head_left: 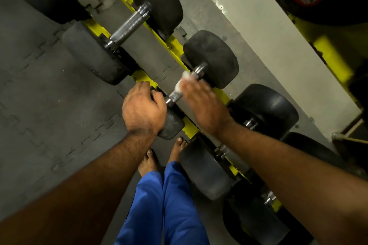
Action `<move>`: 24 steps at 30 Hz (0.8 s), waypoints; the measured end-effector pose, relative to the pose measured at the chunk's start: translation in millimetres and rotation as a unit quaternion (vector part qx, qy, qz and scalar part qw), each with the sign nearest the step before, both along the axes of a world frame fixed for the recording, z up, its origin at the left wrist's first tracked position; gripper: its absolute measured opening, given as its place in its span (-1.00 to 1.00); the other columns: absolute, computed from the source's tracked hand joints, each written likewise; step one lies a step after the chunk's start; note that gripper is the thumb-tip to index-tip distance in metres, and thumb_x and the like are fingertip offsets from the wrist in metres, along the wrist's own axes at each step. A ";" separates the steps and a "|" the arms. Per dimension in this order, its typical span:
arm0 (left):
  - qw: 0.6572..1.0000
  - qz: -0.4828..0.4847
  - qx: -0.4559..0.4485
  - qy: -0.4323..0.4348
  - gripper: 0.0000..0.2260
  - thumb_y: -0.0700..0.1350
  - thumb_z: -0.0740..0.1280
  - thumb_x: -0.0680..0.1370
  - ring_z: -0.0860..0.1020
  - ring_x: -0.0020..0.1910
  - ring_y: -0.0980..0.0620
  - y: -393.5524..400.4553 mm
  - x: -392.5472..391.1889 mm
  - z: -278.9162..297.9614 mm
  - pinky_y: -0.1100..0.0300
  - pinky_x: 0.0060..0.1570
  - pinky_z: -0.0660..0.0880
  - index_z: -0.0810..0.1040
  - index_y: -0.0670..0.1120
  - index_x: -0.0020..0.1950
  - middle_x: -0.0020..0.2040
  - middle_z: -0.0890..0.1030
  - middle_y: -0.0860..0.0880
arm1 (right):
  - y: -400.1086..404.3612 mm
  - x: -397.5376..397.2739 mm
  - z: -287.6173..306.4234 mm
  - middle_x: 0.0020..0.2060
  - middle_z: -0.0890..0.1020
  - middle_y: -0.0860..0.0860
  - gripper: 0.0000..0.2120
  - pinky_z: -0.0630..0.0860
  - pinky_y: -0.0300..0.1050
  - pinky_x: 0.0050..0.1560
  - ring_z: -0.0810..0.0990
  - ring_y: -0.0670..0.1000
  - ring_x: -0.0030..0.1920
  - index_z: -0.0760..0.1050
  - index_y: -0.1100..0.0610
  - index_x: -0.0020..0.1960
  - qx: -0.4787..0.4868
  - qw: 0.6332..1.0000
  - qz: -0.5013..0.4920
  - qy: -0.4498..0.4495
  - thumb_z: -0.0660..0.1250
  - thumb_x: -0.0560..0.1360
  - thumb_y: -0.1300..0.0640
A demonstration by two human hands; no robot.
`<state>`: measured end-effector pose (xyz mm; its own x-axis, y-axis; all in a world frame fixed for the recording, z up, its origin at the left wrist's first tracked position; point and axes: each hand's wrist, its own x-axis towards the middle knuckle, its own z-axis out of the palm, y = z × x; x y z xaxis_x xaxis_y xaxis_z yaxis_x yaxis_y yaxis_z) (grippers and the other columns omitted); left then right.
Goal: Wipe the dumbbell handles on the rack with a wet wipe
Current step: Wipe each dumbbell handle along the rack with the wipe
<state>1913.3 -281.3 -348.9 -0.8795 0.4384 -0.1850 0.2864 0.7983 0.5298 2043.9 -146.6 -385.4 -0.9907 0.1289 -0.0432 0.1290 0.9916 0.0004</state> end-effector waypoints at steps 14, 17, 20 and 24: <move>1.000 0.000 -0.001 -0.001 -0.64 -0.04 0.11 0.50 0.56 -0.01 -0.12 0.6 1.3 0.0 0.04 -0.01 0.48 0.59 -0.19 0.06 0.00 0.62 -0.13 | -18.2 12.3 -5.5 0.58 0.08 0.21 -0.47 0.12 0.10 0.55 0.03 0.20 0.59 -0.03 0.27 0.60 -0.017 0.990 0.136 -0.032 -0.03 0.65 0.25; 1.000 0.002 0.005 0.002 -0.66 -0.05 0.12 0.50 0.56 0.00 -0.13 -0.4 0.3 -0.4 0.05 -0.01 0.48 0.59 -0.20 0.06 0.01 0.62 -0.13 | 10.8 10.1 1.4 0.55 0.18 0.23 -0.48 0.17 0.11 0.54 0.11 0.19 0.57 0.10 0.29 0.58 -0.011 0.999 0.041 0.015 0.02 0.63 0.29; 1.000 0.001 0.005 0.003 -0.67 -0.06 0.13 0.51 0.56 -0.01 -0.11 -0.7 1.1 -0.6 0.05 -0.03 0.47 0.60 -0.18 0.05 0.01 0.63 -0.12 | 2.3 6.3 -3.6 0.57 0.10 0.25 -0.45 0.09 0.13 0.56 0.03 0.22 0.58 0.04 0.32 0.58 -0.039 0.997 -0.066 0.020 0.02 0.61 0.31; 1.000 0.005 -0.001 0.000 -0.72 -0.06 0.14 0.51 0.54 -0.06 -0.10 0.1 0.4 -0.5 0.04 -0.08 0.46 0.58 -0.17 0.01 -0.04 0.61 -0.11 | 3.2 2.1 -11.1 0.55 0.16 0.25 -0.49 0.16 0.14 0.53 0.10 0.23 0.57 0.08 0.31 0.58 -0.011 1.000 0.007 0.018 -0.06 0.63 0.29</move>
<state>1913.7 -281.3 -349.4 -0.8839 0.4290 -0.1865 0.2777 0.8021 0.5287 2046.0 -143.4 -396.5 -0.9935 0.1137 -0.0097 0.1139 0.9932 -0.0251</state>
